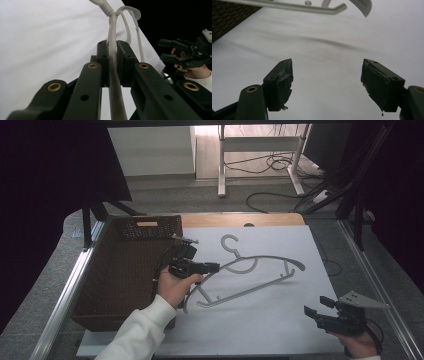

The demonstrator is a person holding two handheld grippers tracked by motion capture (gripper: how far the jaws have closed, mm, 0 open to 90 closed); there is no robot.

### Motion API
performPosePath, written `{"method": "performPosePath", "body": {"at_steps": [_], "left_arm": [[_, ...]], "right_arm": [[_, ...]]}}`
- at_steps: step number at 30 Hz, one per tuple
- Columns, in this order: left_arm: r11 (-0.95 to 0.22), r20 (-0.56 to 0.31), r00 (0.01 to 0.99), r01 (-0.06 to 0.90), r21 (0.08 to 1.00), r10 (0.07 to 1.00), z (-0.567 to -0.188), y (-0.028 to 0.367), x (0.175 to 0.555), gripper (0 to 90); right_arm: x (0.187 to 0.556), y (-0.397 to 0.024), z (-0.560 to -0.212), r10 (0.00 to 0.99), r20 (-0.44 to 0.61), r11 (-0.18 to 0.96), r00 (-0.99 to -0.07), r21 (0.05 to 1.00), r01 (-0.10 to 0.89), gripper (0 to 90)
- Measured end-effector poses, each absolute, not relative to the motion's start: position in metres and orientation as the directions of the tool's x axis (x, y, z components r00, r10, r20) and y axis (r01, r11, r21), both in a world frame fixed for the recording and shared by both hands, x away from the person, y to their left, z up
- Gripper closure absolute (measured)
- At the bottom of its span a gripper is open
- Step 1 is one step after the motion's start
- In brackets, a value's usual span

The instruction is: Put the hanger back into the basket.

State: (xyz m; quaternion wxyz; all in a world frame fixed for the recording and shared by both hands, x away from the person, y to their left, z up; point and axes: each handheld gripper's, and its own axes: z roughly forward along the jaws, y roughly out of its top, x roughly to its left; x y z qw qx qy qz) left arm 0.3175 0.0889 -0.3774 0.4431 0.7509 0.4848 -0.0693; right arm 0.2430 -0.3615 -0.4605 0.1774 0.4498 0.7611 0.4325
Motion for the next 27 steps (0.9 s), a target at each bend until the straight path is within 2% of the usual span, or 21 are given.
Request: {"method": "performPosePath", "body": {"at_steps": [11, 20, 27], "left_arm": [[-0.146, -0.466, 0.531, 0.755, 0.639, 0.708, -0.355, 0.113, 0.314, 81.9], [-0.146, -0.458, 0.529, 0.753, 0.641, 0.714, -0.353, 0.122, 0.313, 81.9], [-0.112, -0.453, 0.51, 0.745, 0.658, 0.732, -0.345, 0.146, 0.307, 81.9]], "right_arm": [[0.244, -0.362, -0.461, 0.843, 0.104, 0.231, -0.527, 0.815, 0.532, 25.5], [0.244, -0.363, -0.461, 0.854, 0.098, 0.23, -0.512, 0.811, 0.538, 25.6], [0.245, -0.363, -0.463, 0.857, 0.091, 0.237, -0.508, 0.806, 0.543, 25.6]]}}
